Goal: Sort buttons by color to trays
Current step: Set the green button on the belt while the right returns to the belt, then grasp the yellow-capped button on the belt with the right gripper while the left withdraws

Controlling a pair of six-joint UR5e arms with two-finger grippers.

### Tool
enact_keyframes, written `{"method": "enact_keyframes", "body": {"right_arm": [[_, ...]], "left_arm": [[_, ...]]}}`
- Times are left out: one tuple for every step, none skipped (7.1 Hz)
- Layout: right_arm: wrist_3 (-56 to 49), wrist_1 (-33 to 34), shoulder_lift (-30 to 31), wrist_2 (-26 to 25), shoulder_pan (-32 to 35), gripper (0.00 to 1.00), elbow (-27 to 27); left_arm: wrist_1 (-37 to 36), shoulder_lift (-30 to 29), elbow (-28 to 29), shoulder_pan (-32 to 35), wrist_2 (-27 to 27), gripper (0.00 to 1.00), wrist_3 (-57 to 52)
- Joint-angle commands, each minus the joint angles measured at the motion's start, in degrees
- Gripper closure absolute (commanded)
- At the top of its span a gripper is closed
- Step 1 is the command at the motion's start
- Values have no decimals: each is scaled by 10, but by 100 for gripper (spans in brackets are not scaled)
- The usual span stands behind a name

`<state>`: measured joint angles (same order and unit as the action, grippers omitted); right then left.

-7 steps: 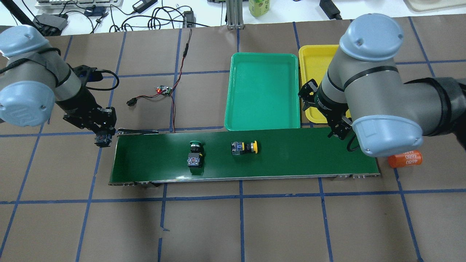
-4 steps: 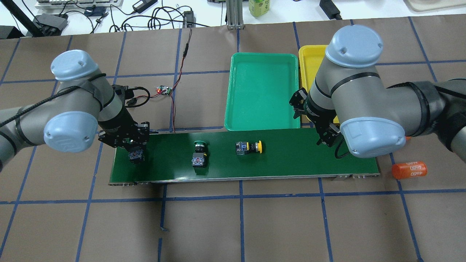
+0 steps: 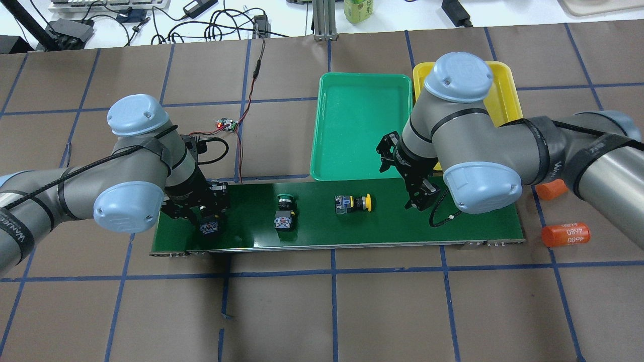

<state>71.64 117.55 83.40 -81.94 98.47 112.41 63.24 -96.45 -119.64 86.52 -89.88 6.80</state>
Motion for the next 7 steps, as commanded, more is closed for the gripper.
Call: {"method": "enact_keyframes", "body": {"right_arm": [[63,7,-16,1,8,0,1],[65,7,-25,2,28,0,0],[74,8,-37,-5,40,0,0],[76,10,-43,-6,41,0,0],[76,13,-49,-6,43,0,0],[76,15,-52,-7,41,0,0],[76,15,-54,-7,43,0,1]], "left_arm": [[0,15,17,1,-6,0,-41],[6,20,45,-4,-6,0,-59],[39,24,89,-4,-6,0,-75],[118,25,149,-5,-6,0,-78],[196,23,217,-1,-6,0,-82],[249,17,270,4,-6,0,-83],[301,26,302,7,-6,0,-86]]}}
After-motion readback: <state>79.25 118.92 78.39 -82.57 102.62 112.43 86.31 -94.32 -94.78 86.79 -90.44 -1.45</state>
